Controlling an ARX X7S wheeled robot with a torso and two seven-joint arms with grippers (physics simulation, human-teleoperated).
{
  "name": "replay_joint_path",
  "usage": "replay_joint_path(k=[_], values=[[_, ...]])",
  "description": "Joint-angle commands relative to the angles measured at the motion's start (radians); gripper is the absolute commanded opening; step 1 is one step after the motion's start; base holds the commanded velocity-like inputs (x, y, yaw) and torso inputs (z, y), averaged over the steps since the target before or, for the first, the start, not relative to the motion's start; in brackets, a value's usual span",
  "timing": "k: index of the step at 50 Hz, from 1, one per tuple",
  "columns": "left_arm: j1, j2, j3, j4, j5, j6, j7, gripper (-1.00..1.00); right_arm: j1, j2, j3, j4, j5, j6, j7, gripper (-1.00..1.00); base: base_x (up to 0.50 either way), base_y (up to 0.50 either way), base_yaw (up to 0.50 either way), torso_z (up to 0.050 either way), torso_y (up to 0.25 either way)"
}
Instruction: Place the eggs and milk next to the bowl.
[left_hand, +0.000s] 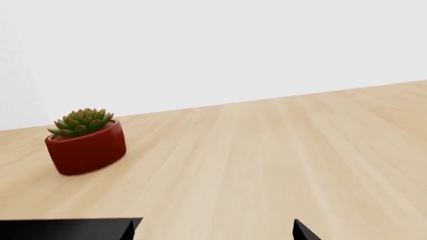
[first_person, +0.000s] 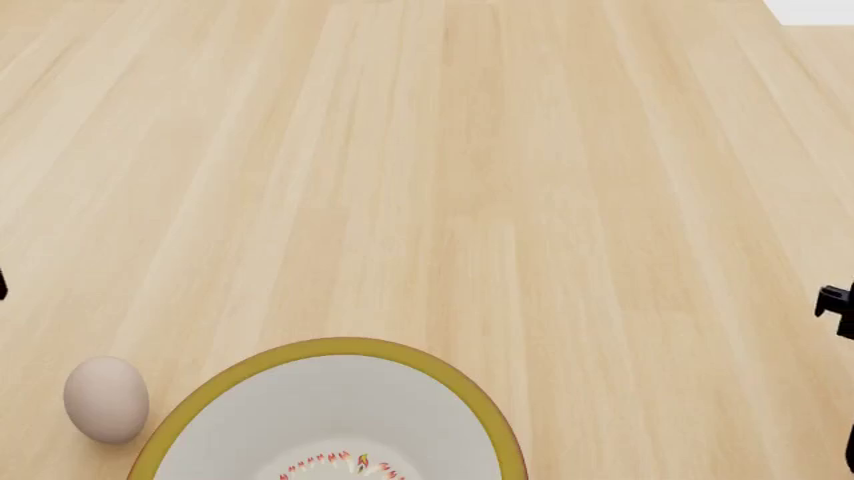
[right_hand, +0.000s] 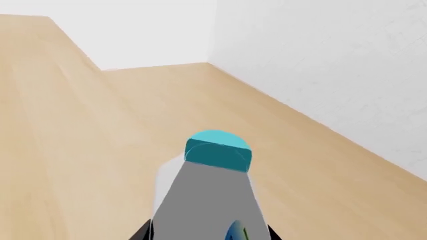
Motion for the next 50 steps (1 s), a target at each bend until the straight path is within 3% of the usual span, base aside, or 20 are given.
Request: replay_joint_path(k=[1, 16, 50], values=[[-0.01, 0.02, -0.015, 0.012, 0.011, -0.013, 0.015, 1.0, -0.031, 0.027, 0.001, -0.128, -0.008, 0.007, -0.098, -1.0, 0.0, 0.0, 0.0, 0.0, 0.0], [-0.003, 0.024, -0.012, 0.006, 0.013, -0.006, 0.02, 1.0, -0.03, 0.072, -0.088, -0.274, 0.065, 0.011, -0.304, -1.0, 0.0, 0.0, 0.0, 0.0, 0.0], [0.008, 0.017, -0.015, 0.022, 0.011, -0.005, 0.019, 1.0, -0.033, 0.158, -0.137, -0.5, 0.202, 0.064, -0.497, -1.0, 0.0, 0.0, 0.0, 0.0, 0.001]])
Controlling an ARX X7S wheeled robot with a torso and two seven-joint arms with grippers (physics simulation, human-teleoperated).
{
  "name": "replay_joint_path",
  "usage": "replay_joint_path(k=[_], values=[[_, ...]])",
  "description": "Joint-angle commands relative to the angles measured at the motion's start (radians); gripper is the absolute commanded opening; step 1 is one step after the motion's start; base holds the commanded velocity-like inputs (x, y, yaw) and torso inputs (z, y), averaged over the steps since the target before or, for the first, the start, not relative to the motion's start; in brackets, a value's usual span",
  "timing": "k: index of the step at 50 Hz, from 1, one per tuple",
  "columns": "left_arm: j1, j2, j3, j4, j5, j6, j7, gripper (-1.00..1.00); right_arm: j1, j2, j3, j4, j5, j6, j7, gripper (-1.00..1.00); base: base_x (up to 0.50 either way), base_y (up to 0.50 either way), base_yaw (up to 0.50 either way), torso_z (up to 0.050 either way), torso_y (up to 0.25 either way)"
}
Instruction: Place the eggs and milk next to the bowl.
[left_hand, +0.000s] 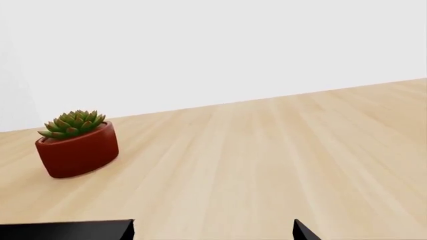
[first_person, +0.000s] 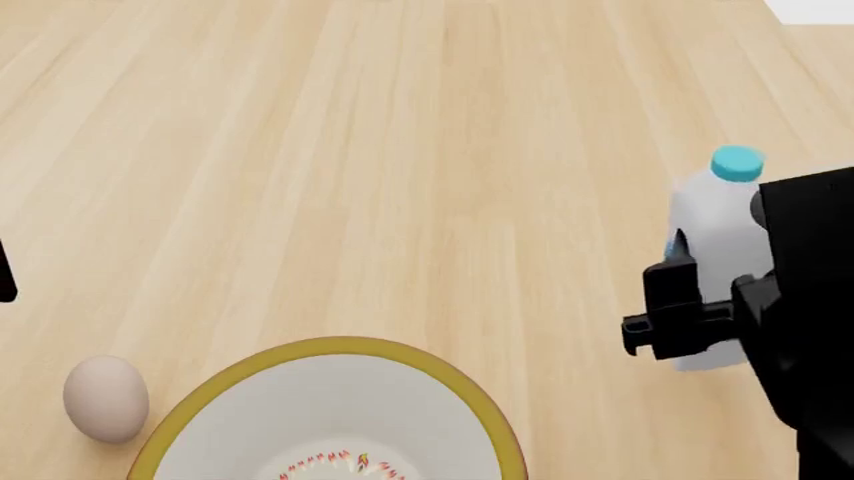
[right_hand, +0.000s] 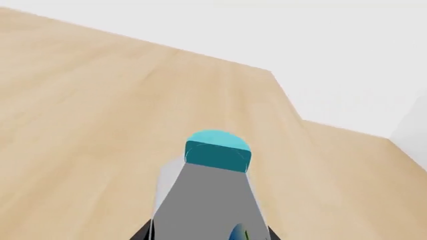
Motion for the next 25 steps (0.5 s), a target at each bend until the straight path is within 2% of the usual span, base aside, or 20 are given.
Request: replay_joint_path(k=[1, 25], values=[[0.01, 0.015, -0.023, -0.002, 0.014, 0.008, 0.019, 1.0, 0.017, 0.021, 0.031, -0.097, 0.001, 0.024, -0.097, -1.0, 0.0, 0.0, 0.0, 0.0, 0.0], [0.011, 0.016, -0.02, -0.013, 0.02, 0.014, 0.025, 1.0, 0.005, 0.046, 0.057, -0.179, 0.125, 0.029, -0.2, -1.0, 0.0, 0.0, 0.0, 0.001, 0.001]])
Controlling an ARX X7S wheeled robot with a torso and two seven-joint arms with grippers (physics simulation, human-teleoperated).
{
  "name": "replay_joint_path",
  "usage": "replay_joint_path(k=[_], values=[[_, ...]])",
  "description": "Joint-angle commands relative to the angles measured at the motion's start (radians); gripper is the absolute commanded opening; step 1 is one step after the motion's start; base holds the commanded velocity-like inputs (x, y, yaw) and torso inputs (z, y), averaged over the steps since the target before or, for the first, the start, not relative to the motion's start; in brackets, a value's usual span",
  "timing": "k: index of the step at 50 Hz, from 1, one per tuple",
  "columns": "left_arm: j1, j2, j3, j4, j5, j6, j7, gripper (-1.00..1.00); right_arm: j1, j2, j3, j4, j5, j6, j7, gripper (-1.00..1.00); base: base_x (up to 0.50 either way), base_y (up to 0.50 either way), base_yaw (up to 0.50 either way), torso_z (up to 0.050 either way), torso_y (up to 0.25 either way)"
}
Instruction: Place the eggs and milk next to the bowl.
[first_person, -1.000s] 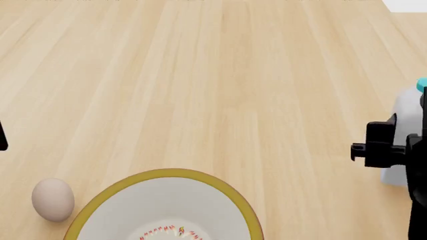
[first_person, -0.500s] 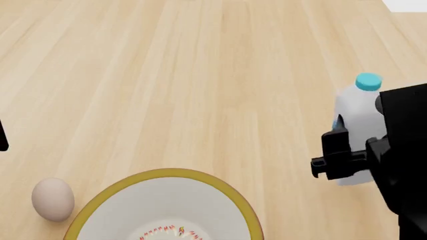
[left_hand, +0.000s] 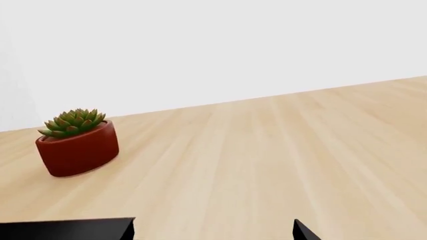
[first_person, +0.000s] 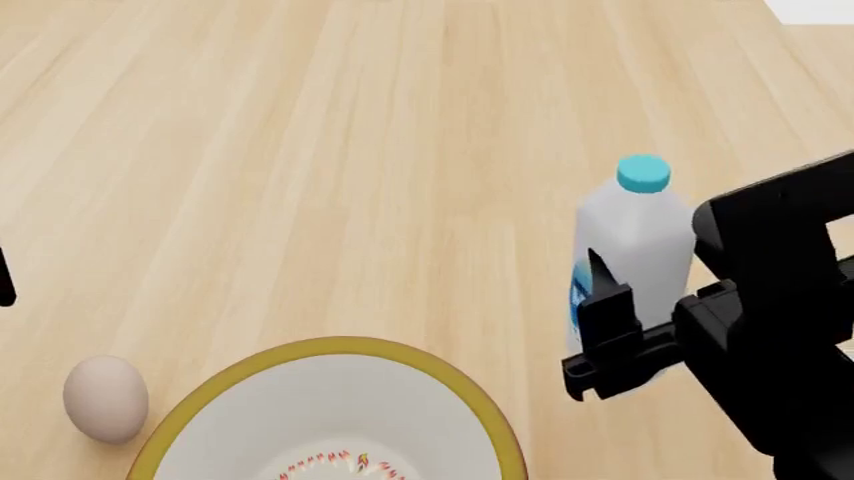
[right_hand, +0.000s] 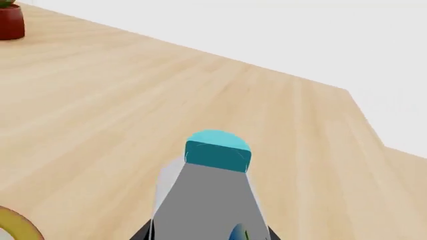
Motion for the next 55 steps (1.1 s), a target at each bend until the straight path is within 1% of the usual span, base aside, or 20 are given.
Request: replay_joint_path(k=[1, 25, 55], values=[[0.003, 0.019, -0.019, -0.009, 0.018, 0.007, 0.019, 1.0, 0.007, -0.001, 0.043, -0.043, -0.018, -0.004, -0.068, -1.0, 0.0, 0.0, 0.0, 0.0, 0.0], [-0.006, 0.02, -0.014, -0.006, 0.023, 0.004, 0.021, 1.0, -0.014, 0.019, 0.043, -0.104, 0.037, 0.007, -0.099, -1.0, 0.0, 0.0, 0.0, 0.0, 0.001], [0.012, 0.012, -0.015, 0.028, 0.018, -0.01, 0.004, 1.0, -0.061, 0.014, 0.014, -0.098, 0.003, -0.038, -0.13, -1.0, 0.0, 0.0, 0.0, 0.0, 0.001]])
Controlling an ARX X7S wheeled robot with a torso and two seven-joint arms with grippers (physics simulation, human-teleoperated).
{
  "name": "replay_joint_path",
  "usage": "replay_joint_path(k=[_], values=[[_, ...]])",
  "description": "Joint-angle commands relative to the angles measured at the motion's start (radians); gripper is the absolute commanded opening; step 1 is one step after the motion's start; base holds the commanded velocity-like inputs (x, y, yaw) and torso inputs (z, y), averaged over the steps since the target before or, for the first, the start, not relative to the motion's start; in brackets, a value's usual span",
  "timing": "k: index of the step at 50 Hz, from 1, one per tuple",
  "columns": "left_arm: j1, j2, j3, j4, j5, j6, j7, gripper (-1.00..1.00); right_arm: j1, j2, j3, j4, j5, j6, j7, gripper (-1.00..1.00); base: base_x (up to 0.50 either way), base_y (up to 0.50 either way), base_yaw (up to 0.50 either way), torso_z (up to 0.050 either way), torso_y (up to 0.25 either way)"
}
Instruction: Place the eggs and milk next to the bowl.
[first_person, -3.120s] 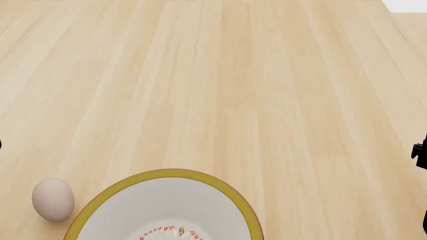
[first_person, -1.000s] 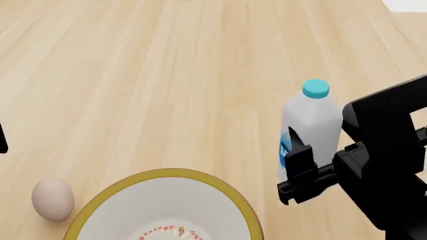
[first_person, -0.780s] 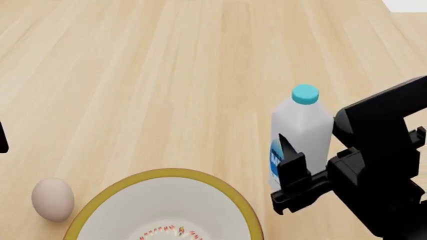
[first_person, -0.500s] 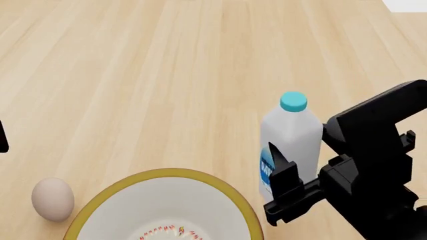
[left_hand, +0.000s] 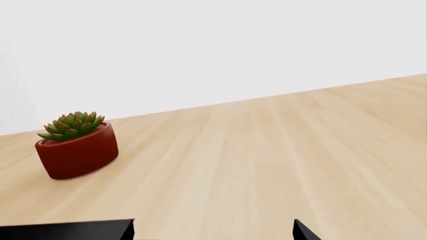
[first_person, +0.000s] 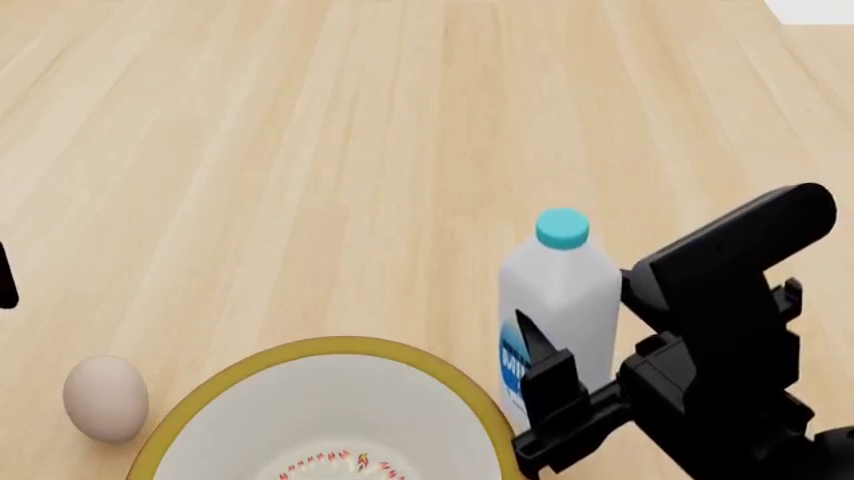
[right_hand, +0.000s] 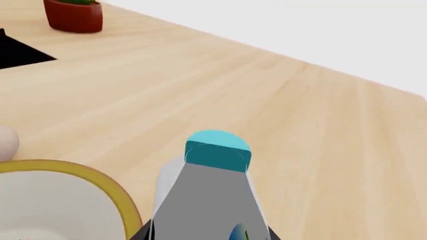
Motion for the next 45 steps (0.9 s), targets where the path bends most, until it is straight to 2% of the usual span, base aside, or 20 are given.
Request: replay_joint_path(k=[1, 45], values=[[0.006, 0.017, -0.021, 0.004, 0.012, -0.001, 0.013, 1.0, -0.004, -0.016, 0.035, -0.001, -0.06, -0.024, -0.036, -1.0, 0.0, 0.0, 0.0, 0.0, 0.0], [-0.018, 0.027, -0.004, -0.031, 0.033, 0.011, 0.038, 1.0, -0.128, -0.018, 0.04, 0.029, -0.098, -0.129, -0.065, -1.0, 0.0, 0.0, 0.0, 0.0, 0.001]])
